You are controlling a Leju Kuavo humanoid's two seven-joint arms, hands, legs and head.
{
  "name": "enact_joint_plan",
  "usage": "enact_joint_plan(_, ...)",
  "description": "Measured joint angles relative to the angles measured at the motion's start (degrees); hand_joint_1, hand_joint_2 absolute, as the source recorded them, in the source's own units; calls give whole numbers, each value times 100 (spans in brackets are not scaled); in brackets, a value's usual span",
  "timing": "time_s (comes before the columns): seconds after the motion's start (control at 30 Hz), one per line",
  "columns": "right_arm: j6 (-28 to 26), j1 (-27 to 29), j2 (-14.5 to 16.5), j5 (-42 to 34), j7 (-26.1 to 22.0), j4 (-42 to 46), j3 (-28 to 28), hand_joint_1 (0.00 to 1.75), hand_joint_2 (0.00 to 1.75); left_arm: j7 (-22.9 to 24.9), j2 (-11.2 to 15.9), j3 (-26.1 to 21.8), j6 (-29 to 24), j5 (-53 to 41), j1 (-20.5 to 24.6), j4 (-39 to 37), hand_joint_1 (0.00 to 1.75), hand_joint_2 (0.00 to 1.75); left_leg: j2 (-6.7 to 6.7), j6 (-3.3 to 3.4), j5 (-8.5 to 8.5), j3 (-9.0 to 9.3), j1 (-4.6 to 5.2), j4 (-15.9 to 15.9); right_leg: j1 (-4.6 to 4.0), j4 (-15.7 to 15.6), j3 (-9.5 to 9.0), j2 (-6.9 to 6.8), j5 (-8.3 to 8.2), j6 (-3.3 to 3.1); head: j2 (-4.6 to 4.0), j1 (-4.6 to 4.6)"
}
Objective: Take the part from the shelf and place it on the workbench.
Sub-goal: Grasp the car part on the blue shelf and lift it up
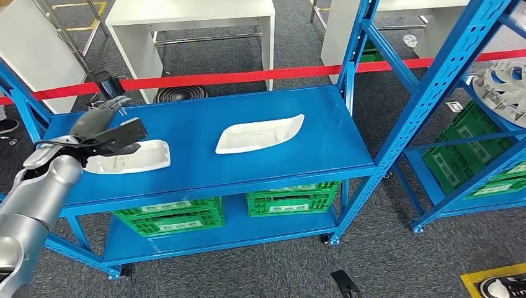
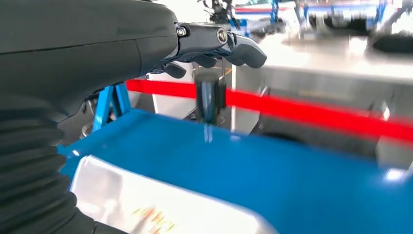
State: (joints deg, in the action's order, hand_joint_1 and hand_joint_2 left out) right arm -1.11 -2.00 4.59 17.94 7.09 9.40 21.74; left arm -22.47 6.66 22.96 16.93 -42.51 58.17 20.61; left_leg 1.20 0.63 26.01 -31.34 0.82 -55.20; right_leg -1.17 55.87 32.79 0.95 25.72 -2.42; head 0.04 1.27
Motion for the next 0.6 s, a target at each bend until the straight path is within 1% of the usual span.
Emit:
enact_joint_plan(0.13, 2, 0, 0, 43, 0, 0, 13, 0, 175, 2, 76, 435, 144, -250, -150, -65, 0, 175, 0, 0, 0, 0, 4, -1, 3, 0, -2, 0, 0, 0, 0, 0)
enact_joint_plan(0.23, 2, 0, 0, 61, 5, 0, 17, 0, 175, -2, 98, 662, 161, -308, -241, -106, 0, 175, 1, 0, 0, 0, 9, -1, 8, 0, -3, -1, 0, 0, 0, 0)
enact_joint_plan(0.5, -6, -1, 2, 84, 12, 0, 20, 0, 175, -14, 102, 956, 107, -374, -366, -168, 0, 175, 1, 0, 0, 0, 19, -3, 18, 0, -3, -1, 0, 0, 0, 0)
enact_joint_plan(0.6, -7, -1, 2, 92, 12, 0, 20, 0, 175, 35, 80, 982, -63, -360, -421, -168, 0, 44, 1, 0, 0, 1, 20, -3, 19, 0, -3, -1, 0, 1, 0, 0)
